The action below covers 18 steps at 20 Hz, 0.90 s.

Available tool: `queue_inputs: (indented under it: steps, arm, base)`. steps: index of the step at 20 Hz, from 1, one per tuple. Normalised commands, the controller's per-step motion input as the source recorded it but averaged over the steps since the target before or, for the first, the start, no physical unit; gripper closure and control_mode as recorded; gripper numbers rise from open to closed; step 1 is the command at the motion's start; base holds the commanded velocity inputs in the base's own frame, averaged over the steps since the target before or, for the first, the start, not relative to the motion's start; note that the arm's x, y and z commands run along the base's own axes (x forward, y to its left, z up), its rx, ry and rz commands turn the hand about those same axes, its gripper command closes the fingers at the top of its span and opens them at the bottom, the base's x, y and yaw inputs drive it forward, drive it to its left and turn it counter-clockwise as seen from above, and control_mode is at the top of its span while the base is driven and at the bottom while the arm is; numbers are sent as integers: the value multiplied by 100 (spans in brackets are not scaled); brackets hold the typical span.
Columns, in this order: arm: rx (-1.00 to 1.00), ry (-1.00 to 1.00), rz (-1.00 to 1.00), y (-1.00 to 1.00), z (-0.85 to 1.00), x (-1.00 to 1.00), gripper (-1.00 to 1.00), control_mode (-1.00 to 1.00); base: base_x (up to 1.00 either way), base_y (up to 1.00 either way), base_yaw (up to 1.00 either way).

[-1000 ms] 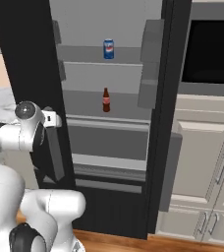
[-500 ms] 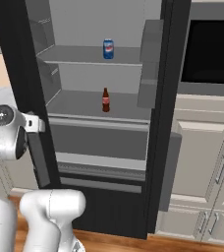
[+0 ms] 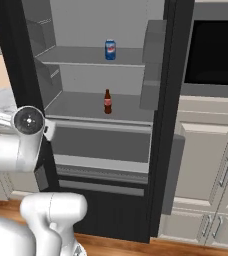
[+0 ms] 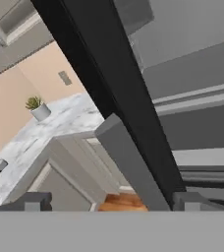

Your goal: Open the fridge, grab two sodas, and place both sodas inside the bowl with ice on the dining counter.

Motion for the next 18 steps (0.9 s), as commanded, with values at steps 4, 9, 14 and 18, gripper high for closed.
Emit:
queue_inputs:
  steps: [4, 9, 14, 18]
  arm:
    - [35, 6, 4, -74, 12, -7, -100, -100]
    - [20, 8, 0, -35, -3, 22, -100, -100]
    - [19, 13, 1, -18, -11, 66, -100, -100]
    - [12, 19, 0, 0, -17, 94, -100, -100]
  base:
    - [0, 0, 0]
    - [0, 0, 0]
    - [0, 0, 0]
    - [0, 0, 0]
